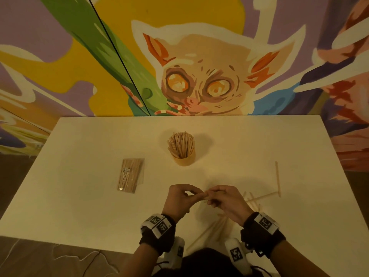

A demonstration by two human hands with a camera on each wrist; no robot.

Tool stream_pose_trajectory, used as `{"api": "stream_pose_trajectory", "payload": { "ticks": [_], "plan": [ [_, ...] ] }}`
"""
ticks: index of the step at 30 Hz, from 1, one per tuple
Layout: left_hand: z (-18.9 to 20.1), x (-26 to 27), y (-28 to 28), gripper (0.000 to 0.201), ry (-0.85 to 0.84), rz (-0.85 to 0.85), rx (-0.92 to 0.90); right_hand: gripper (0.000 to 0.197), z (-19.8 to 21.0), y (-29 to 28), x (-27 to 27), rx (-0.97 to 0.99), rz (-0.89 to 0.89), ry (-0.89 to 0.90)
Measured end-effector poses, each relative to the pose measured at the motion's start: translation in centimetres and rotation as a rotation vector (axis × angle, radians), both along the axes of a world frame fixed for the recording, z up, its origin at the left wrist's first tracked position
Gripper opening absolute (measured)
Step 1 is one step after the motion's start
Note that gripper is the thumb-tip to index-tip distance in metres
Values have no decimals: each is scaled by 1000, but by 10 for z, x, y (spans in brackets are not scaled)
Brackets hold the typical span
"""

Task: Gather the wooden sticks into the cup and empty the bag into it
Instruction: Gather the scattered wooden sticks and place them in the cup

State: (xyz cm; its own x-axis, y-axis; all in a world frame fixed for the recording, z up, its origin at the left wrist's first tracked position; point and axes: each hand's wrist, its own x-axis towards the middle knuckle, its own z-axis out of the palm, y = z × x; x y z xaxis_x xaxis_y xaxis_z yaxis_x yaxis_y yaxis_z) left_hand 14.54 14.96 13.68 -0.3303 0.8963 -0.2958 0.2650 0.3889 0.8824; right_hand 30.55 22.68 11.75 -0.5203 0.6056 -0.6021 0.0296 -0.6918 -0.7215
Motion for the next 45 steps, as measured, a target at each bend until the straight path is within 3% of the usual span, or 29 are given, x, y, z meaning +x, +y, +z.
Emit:
{"api": "stream_pose_trajectory", "payload": {
  "ticks": [4,8,18,25,29,32,35,38,45],
  "plan": [
    [-5,-6,6,35,-274,323,-34,8,5,9,-4,40,-96,20],
    [-9,-4,8,35,-525,371,-89,13,8,11,-14,236,19,-55],
    [-20,-18,11,24,-587,461,12,37,10,25,-38,278,97,-168],
    [-35,-43,21,32,-742,566,-13,28,12,63,-64,351,117,-224],
    [-48,-66,20,28,-661,540,-98,22,19,123,-79,560,126,-342],
    [-58,-76,16,24,-584,465,-169,25,27,164,-101,834,288,-512],
    [-69,-83,11,19,-530,372,-218,27,34,182,-132,1030,604,-606],
    [-80,-88,7,16,-473,281,-241,28,27,178,-159,1176,929,-695],
    [-97,-98,3,17,-363,134,-288,32,-22,144,-177,1405,1312,-969]
  ]
}}
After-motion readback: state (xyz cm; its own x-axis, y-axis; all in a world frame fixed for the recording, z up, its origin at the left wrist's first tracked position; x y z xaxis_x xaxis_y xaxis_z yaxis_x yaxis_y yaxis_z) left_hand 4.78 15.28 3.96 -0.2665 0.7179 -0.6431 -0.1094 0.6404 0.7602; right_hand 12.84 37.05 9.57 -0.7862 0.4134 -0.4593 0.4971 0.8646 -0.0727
